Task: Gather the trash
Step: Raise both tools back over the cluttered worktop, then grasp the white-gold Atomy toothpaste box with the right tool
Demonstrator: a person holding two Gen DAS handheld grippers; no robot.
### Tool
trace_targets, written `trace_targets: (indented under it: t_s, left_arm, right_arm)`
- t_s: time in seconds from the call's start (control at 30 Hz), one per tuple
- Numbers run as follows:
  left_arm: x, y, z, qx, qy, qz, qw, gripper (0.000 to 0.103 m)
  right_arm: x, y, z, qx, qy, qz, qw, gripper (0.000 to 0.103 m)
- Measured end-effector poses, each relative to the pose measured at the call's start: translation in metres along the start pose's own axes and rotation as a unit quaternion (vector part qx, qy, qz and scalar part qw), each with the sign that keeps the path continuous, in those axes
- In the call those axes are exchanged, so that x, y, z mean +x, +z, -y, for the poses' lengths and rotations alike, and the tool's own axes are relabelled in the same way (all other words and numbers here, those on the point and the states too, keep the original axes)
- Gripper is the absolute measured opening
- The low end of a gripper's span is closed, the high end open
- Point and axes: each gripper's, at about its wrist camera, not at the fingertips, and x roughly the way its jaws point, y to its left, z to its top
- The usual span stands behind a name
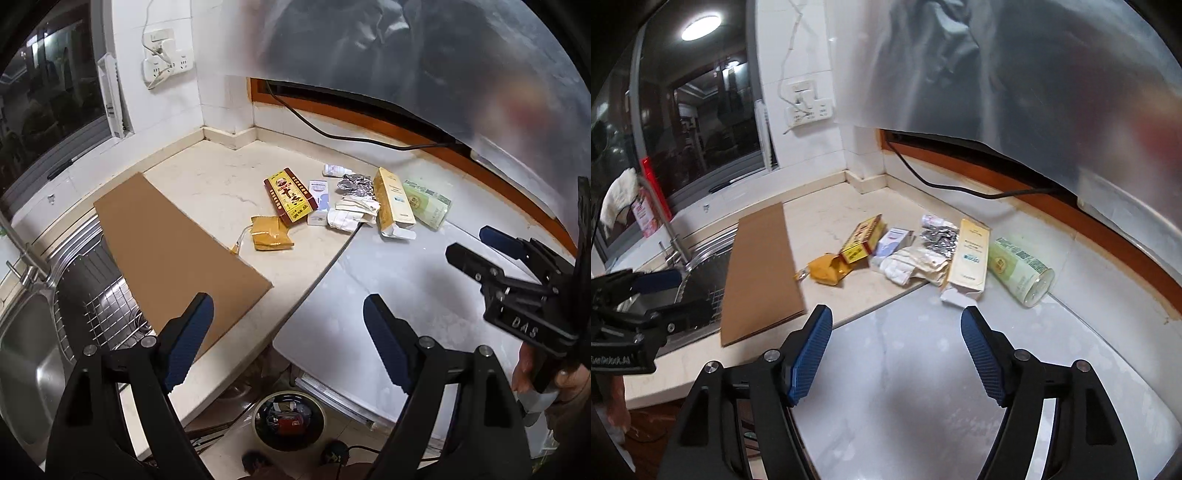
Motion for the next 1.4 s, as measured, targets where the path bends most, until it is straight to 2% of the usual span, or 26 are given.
trace_targets:
  t_s: [0.17,0.33,0.43,0.6,0.7,0.87,1.1,1.27,1.33,1.37,1.4]
  left_arm:
    - [0.029,0.019,-0.004,-0.001,-0.005,-0.008,1.0,0.081]
    - [0.074,0.045,-0.019,-0.017,-0.017,-0.024,0.9994,0.081]
    - [0.106,0.059,-0.03,-0.031,-0.021,-0.039,0.9985,0.081]
    - [0.157,0.074,-0.049,-0.062,-0.021,-0.06,0.9961,0.081]
    - [0.182,0.077,-0.056,-0.076,-0.02,-0.07,0.9944,0.081]
    - [0.219,0.077,-0.061,-0.101,-0.023,-0.088,0.9907,0.081]
    - [0.258,0.073,-0.057,-0.106,-0.015,-0.107,0.9885,0.081]
    - [0.271,0.074,-0.054,-0.1,-0.004,-0.111,0.9887,0.081]
    - [0.276,0.073,-0.053,-0.103,-0.01,-0.119,0.9875,0.078]
    - [0.28,0.073,-0.053,-0.103,-0.008,-0.124,0.9869,0.072]
    - [0.284,0.072,-0.053,-0.103,-0.006,-0.13,0.9862,0.061]
  right_arm:
    - [0.028,0.018,0.021,0.031,-0.005,-0.011,0.999,0.073]
    - [0.064,0.038,0.041,0.062,-0.023,-0.025,0.998,0.073]
    - [0.087,0.047,0.051,0.084,-0.031,-0.036,0.995,0.077]
    - [0.143,0.054,0.086,0.157,-0.046,-0.063,0.984,0.077]
    - [0.174,0.054,0.105,0.191,-0.054,-0.076,0.977,0.077]
    - [0.218,0.052,0.123,0.203,-0.071,-0.098,0.972,0.077]
    - [0.258,0.047,0.133,0.209,-0.081,-0.113,0.968,0.077]
    - [0.274,0.042,0.132,0.221,-0.076,-0.121,0.965,0.075]
    - [0.276,0.039,0.132,0.23,-0.068,-0.121,0.963,0.071]
    - [0.275,0.037,0.134,0.234,-0.06,-0.119,0.963,0.066]
    - [0.276,0.037,0.133,0.236,-0.051,-0.117,0.963,0.061]
